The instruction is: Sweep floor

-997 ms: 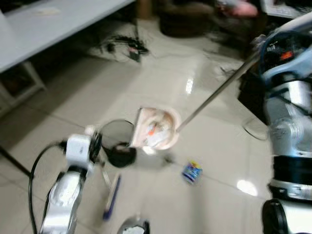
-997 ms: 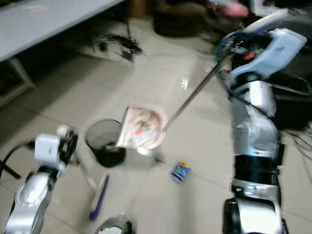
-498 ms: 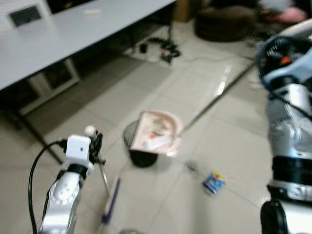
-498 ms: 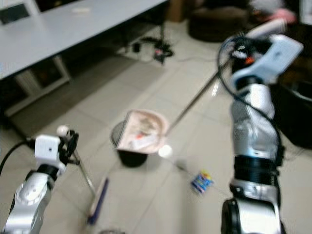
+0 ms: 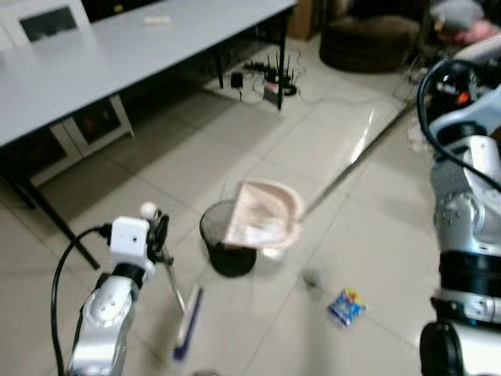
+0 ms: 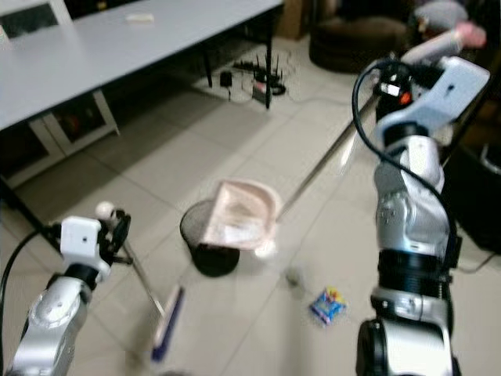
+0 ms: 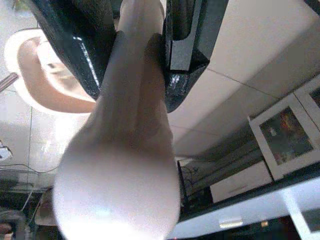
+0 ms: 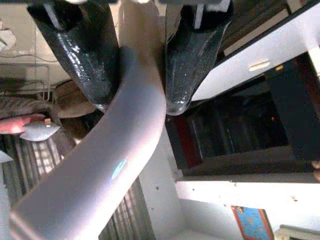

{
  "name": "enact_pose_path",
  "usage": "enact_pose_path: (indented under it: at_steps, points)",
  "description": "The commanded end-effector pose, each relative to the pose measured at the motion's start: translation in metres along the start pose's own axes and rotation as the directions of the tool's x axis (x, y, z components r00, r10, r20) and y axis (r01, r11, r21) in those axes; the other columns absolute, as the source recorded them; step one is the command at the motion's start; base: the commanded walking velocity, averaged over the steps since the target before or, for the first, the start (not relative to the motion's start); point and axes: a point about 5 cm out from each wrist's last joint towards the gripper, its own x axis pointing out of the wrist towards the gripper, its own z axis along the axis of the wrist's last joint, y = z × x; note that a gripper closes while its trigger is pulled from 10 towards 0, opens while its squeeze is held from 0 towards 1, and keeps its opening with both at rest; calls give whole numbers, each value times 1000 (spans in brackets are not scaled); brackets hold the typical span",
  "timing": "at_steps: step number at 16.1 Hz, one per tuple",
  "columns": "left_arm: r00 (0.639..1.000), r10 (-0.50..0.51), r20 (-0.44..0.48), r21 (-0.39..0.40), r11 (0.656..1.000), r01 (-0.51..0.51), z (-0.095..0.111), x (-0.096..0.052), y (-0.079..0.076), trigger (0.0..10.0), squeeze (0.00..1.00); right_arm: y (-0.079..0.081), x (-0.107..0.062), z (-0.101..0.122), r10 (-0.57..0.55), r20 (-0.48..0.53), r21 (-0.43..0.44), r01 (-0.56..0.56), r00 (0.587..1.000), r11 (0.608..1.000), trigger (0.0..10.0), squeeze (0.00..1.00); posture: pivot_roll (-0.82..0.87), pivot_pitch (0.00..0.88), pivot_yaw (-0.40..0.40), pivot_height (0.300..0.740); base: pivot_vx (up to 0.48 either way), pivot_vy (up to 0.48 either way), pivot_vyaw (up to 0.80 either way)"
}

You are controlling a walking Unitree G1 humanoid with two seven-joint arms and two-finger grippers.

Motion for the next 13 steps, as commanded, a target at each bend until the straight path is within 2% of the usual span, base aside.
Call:
enact_pose_path:
  at_steps: [1,13]
  points:
    - [999,6,34,31,999,-7,9,4,5,10000,0,12,4,12,40,63,46,-43,997,998,10000,0,5,10,50,740,300,0,0]
    - [999,-14,36,36,999,12,10,5,4,10000,0,16,2,7,57,64,24,-59,996,998,10000,0,9,0,57,740,298,0,0]
